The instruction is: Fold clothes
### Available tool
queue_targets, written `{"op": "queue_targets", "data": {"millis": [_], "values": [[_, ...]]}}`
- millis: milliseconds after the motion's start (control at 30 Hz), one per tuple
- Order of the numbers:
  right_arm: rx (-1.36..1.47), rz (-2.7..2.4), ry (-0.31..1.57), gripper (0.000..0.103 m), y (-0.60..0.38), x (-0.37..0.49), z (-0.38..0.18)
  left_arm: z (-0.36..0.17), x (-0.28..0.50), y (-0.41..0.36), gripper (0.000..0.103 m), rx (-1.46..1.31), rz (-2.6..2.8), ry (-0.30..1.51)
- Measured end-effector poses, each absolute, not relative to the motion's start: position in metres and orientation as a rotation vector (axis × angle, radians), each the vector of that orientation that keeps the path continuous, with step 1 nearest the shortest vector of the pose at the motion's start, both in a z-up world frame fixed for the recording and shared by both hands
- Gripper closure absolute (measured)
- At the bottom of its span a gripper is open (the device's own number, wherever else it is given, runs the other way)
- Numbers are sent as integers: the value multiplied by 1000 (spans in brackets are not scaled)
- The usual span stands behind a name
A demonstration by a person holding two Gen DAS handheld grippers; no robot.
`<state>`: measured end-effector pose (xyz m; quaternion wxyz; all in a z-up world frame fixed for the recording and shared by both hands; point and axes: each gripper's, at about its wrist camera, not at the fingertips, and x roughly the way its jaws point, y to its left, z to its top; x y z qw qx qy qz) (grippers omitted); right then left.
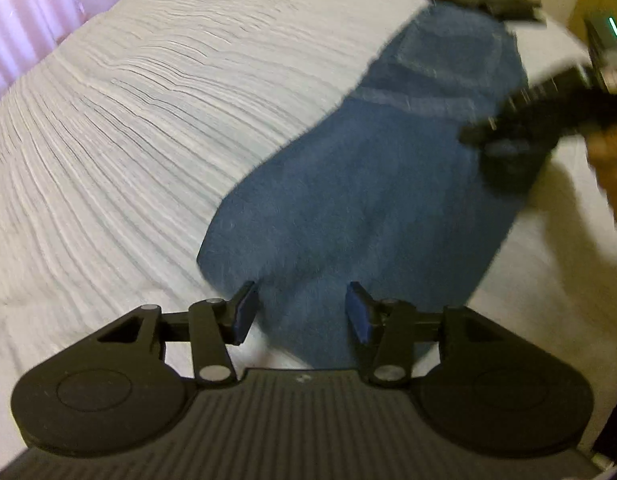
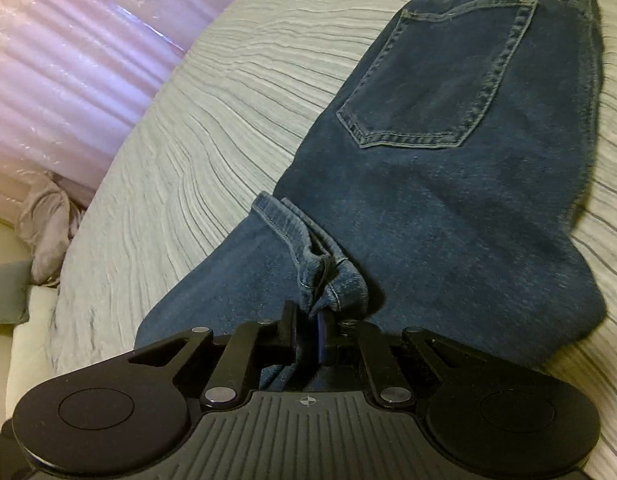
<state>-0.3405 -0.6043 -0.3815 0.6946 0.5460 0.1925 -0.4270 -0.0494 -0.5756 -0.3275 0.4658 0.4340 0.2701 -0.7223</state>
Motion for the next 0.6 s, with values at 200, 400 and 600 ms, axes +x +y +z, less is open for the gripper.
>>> {"op": "queue_targets", "data": {"millis": [200, 400, 600], "values": [[1175, -998, 467, 96, -581, -344, -376, -365, -54, -613, 59, 1096, -1773, 740], [1038, -982, 497, 95, -579, -333, -344, -352, -44, -593, 56, 1026, -1724, 768], [921, -805, 556, 94, -595, -291, -328, -365, -7, -561, 56, 818, -1568, 1073]]}}
